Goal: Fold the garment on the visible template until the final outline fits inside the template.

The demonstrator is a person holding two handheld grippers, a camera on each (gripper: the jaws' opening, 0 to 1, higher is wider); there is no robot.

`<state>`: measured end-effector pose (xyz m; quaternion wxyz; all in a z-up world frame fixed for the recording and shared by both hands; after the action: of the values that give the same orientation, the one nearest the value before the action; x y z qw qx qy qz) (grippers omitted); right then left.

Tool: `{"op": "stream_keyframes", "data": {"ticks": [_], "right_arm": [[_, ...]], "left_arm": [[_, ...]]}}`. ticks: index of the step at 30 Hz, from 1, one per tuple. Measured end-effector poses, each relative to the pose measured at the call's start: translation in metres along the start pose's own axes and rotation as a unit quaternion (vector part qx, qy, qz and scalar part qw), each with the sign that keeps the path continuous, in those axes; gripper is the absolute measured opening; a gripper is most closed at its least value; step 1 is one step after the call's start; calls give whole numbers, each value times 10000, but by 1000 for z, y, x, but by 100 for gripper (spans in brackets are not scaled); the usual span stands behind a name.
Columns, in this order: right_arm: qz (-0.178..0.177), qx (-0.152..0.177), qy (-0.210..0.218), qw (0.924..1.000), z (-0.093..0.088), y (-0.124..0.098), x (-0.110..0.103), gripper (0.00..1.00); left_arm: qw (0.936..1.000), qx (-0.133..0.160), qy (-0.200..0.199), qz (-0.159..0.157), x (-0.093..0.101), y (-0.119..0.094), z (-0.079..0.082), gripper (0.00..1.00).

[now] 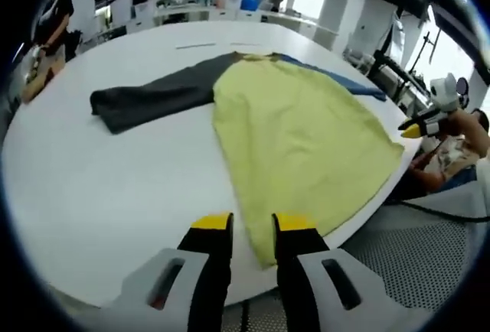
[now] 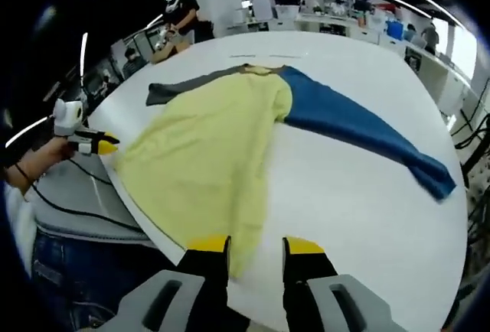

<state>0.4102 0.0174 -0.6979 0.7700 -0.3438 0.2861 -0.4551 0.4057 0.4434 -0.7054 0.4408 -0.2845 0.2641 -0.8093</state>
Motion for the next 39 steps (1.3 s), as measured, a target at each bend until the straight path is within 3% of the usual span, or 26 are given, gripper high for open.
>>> {"op": "stream_keyframes", "data": {"ticks": [8,14,27,39], "right_arm": [[81,631,-175,9978,23,-1,6,46],[123,974,-501,9939,42,5,13,52],[71,1348,-1187,9837,84,32,25,52],[113,1277,-1816,9750,111,73,34,41]], "left_arm": [[9985,466,184,-210,3,3,11,49],[9962,723,373,-309,8,3,19,67],[9929,912,680,-345,13,2,32,93],[9903,1043,783,-475,14,1,42,99]]}}
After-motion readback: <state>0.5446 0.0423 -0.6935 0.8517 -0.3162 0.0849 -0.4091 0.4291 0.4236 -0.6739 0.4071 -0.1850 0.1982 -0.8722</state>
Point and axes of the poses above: the point that each gripper's makers call its tool centre point, and the gripper's own axes: y roughly forward along the fingers, x roughly to its right, z roughly out of its top, the point moved 7 cm from there along -y, roughly backward along the fingers, and after that the axes turned 5 degrees about -z, right-handed, at the moved point
